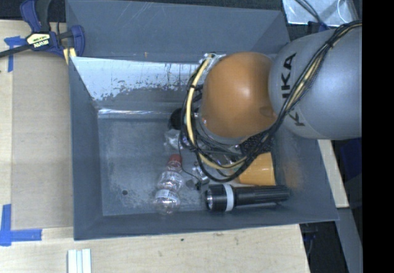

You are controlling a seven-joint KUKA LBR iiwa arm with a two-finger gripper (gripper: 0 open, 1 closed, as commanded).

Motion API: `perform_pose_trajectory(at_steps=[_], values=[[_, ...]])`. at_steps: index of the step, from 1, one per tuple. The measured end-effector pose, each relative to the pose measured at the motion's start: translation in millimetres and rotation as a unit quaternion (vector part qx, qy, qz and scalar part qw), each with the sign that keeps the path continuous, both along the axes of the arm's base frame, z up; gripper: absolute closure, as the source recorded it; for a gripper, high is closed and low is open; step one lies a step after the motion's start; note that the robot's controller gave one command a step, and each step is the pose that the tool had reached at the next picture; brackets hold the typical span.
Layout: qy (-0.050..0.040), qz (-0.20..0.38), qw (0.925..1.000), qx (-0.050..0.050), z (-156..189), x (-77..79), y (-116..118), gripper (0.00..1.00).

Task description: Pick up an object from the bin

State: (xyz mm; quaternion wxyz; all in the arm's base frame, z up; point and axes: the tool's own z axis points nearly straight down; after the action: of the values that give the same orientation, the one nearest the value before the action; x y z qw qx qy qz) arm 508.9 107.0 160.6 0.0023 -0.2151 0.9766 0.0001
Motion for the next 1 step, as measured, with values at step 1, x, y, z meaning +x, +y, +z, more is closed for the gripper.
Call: perform_pose_trajectory(at_steps=[1], values=[[0.0032, 0.125, 0.9921, -0.001, -29.1, 6.5, 0.0, 0.0]])
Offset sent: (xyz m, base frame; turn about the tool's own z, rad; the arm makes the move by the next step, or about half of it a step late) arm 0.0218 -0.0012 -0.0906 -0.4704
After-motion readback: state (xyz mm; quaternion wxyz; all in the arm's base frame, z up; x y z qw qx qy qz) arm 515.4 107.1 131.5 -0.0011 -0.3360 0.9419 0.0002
